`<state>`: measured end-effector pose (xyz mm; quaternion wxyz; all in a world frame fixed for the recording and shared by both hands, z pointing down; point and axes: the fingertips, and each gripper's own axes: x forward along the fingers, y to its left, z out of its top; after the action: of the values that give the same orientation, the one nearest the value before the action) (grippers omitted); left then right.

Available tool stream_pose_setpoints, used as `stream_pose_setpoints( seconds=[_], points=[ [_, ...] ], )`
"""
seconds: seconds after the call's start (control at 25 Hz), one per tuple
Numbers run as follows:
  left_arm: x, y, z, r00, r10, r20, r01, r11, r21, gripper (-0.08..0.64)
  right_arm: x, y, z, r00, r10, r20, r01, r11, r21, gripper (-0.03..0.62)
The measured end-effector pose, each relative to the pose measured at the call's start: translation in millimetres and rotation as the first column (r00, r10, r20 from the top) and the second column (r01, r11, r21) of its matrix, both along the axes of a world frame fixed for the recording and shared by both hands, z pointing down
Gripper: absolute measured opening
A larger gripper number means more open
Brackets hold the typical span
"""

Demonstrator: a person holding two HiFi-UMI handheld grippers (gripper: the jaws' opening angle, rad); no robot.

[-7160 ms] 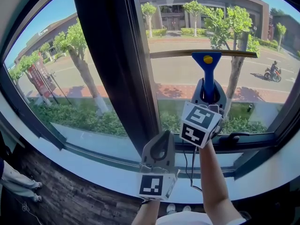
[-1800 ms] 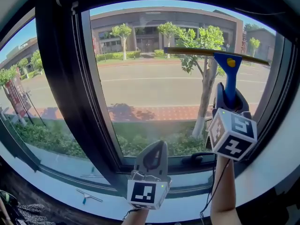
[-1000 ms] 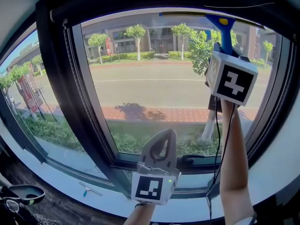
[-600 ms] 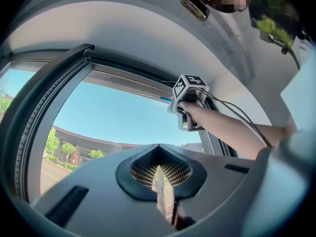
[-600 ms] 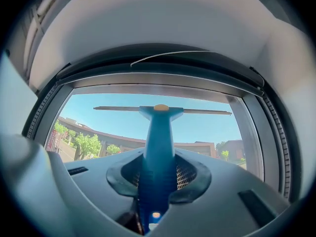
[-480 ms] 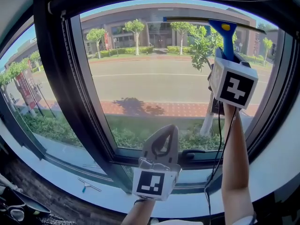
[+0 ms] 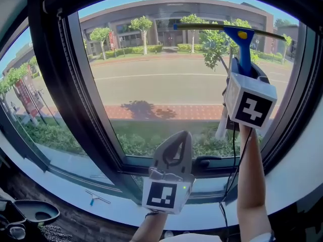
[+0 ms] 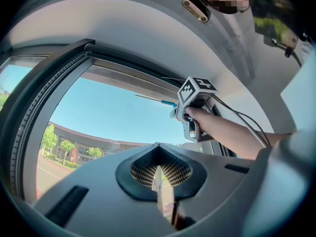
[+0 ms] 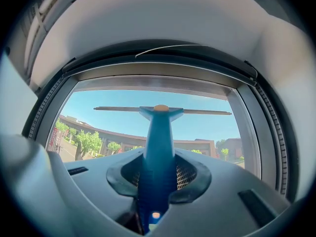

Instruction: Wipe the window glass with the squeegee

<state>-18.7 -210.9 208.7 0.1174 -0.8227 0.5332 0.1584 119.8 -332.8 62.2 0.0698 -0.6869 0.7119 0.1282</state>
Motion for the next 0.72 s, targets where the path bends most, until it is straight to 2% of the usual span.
stream_pose_setpoints(
  seconds=[0.72],
  points=[
    [8.4, -5.9, 32.7, 0.999, 0.018, 0.03, -0.015, 0.996, -0.085, -0.005, 6.0, 10.6, 92.5, 1.0, 0.017, -0.014, -0.018, 0.996, -0.092, 0.11]
  ],
)
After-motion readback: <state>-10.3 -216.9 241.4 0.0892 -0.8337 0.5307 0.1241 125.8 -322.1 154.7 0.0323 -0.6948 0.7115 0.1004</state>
